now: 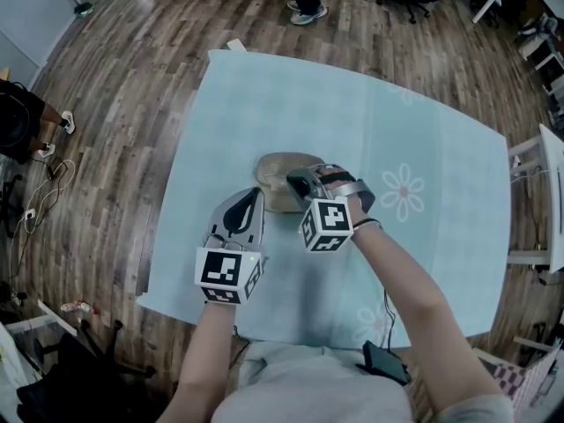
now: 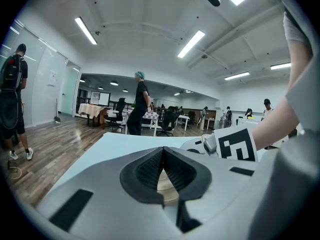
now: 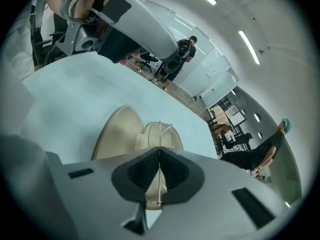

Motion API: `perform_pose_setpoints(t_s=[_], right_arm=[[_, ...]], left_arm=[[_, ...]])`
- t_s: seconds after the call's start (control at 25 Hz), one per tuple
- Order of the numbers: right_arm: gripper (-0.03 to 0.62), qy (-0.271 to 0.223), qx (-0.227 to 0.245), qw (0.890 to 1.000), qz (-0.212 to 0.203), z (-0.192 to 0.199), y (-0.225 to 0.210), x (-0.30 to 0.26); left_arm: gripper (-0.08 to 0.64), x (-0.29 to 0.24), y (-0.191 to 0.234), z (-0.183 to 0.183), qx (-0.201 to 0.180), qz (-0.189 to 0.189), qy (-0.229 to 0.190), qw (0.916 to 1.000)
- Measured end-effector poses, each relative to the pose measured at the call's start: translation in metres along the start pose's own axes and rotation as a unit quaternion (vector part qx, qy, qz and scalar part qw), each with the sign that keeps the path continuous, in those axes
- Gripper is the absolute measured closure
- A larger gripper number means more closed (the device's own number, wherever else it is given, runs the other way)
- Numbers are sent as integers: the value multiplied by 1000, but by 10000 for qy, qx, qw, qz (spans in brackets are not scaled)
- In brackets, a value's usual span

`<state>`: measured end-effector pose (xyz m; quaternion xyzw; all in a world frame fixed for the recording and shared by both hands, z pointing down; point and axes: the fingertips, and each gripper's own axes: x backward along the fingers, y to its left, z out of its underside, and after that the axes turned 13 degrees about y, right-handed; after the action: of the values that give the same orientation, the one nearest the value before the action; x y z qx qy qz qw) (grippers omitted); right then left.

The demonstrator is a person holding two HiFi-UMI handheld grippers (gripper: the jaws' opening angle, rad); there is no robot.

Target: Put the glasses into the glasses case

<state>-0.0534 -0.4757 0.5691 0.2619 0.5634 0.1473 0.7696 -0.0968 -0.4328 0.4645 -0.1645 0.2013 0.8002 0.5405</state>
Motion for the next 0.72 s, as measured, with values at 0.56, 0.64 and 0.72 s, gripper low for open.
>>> perform_pose_setpoints(t_s=[0.56, 0.64, 0.72], right_arm=[[581, 63, -74, 9997, -209, 7, 3, -31], [581, 12, -62, 9998, -209, 6, 4, -33], [578, -54, -79, 9997, -227, 6, 4, -34]], left_arm=[[551, -11, 19, 12, 217, -57, 121, 9997], [551, -11, 20, 15, 246, -61, 155, 9996], [551, -12, 22, 15, 275, -60, 173, 9995]])
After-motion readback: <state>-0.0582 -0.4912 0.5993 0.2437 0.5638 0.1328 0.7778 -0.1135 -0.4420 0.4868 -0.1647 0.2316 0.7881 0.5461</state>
